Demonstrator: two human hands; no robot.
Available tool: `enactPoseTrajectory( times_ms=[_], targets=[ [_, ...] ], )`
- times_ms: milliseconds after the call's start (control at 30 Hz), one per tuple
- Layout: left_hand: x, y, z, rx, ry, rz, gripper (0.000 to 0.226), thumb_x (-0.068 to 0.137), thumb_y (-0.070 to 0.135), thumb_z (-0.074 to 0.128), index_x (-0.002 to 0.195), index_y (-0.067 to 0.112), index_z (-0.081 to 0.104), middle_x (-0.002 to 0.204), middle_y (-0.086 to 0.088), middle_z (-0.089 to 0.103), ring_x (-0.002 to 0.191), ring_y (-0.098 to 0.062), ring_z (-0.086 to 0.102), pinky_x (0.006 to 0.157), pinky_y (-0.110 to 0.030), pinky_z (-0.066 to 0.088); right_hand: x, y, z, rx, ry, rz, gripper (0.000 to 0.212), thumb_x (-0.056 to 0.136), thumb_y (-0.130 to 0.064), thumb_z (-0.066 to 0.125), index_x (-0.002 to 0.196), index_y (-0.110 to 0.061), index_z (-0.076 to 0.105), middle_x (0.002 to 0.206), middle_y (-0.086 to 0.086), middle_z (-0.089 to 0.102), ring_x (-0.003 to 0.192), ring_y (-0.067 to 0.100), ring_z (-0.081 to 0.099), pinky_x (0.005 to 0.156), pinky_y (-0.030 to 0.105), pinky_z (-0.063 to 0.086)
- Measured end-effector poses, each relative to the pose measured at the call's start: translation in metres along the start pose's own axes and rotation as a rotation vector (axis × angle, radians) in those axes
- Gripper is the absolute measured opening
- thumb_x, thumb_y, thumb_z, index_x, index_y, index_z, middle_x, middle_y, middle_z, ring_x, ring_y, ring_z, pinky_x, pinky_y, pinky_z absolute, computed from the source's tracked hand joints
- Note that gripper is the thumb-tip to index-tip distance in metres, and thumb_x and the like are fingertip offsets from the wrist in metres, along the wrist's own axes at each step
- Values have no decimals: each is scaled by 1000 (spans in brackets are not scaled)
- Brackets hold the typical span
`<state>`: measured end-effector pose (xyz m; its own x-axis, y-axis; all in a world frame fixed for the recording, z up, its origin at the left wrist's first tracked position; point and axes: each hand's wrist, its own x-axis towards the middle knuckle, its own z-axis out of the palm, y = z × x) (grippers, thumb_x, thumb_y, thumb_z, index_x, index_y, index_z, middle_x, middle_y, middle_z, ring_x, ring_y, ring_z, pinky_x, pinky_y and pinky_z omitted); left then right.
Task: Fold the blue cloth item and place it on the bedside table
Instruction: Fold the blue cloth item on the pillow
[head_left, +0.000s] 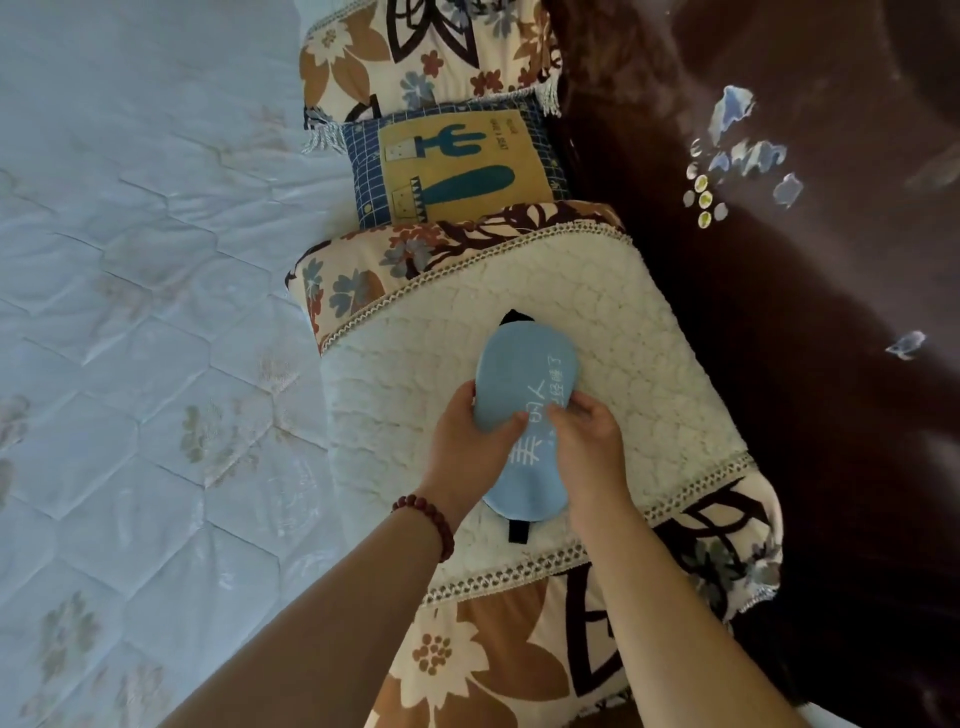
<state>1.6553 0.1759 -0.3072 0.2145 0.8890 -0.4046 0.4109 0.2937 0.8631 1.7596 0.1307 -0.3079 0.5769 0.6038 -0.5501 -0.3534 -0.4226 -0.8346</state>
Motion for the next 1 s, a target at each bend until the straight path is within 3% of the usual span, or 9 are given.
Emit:
enactPoseTrajectory(
  times_ms=[167,333,467,667,733,800,867,933,1000],
  targets=[
    [1,10,-5,-50,2,70,57,76,29,74,126,21,47,94,13,63,77,3,62,50,-7,46,-6,-18,-12,5,-5,-140,46,84,-8,57,119,-34,44,109,-15,60,99,8,62,77,31,51],
    [1,13,-17,-53,9,25,63,75,29,74,129,20,43,87,21,57,68,6,60,44,-4,42,-20,-29,-7,-116,-154,-290,64,78,10,50,104,-48,56,122,-29,44,123,5,47,92,30,50],
    [0,14,-29,-38,-3,25,50,76,26,73,121,20,51,95,8,66,74,1,61,43,-4,40,-27,-30,5,-212,-373,-272,73,74,18,43,109,-44,55,138,-16,45,132,11,41,98,24,44],
    [-5,22,-40,-4,-43,68,39,77,27,72,112,18,59,87,9,65,75,-6,63,49,-11,42,-29,-14,7,-311,-417,-228,52,82,-5,65,125,-32,56,129,-8,57,118,7,52,96,25,46],
    [-7,25,-42,-52,-13,89,38,75,31,74,109,19,61,87,9,66,75,-6,62,51,-9,43,-28,-12,5,-279,-330,-260,33,82,-14,69,111,-28,65,106,-8,68,97,7,63,77,16,51],
    [-9,26,-44,-146,9,102,39,74,31,76,109,21,61,92,6,68,77,-8,64,50,-8,45,-27,-13,6,-261,-241,-276,11,83,-18,68,89,-27,69,86,-3,71,83,16,65,66,22,50],
    [-13,25,-45,-219,9,107,43,73,27,77,113,20,61,103,0,68,87,-15,66,52,-17,51,-28,-15,7,-131,-172,-222,9,85,-19,67,80,-25,69,83,4,70,81,22,65,67,33,50],
    [-16,24,-45,-237,20,96,51,73,27,77,119,20,58,118,2,62,102,-16,61,66,-28,56,-30,-18,7,150,-146,-74,7,86,-17,66,83,-22,70,85,3,72,79,17,69,63,28,53],
    [-17,22,-45,-209,29,74,60,74,35,74,129,25,50,127,8,52,111,-12,53,77,-22,48,-33,-21,7,381,-137,69,7,87,-16,64,90,-20,69,88,1,74,79,12,71,62,23,54]
  ],
)
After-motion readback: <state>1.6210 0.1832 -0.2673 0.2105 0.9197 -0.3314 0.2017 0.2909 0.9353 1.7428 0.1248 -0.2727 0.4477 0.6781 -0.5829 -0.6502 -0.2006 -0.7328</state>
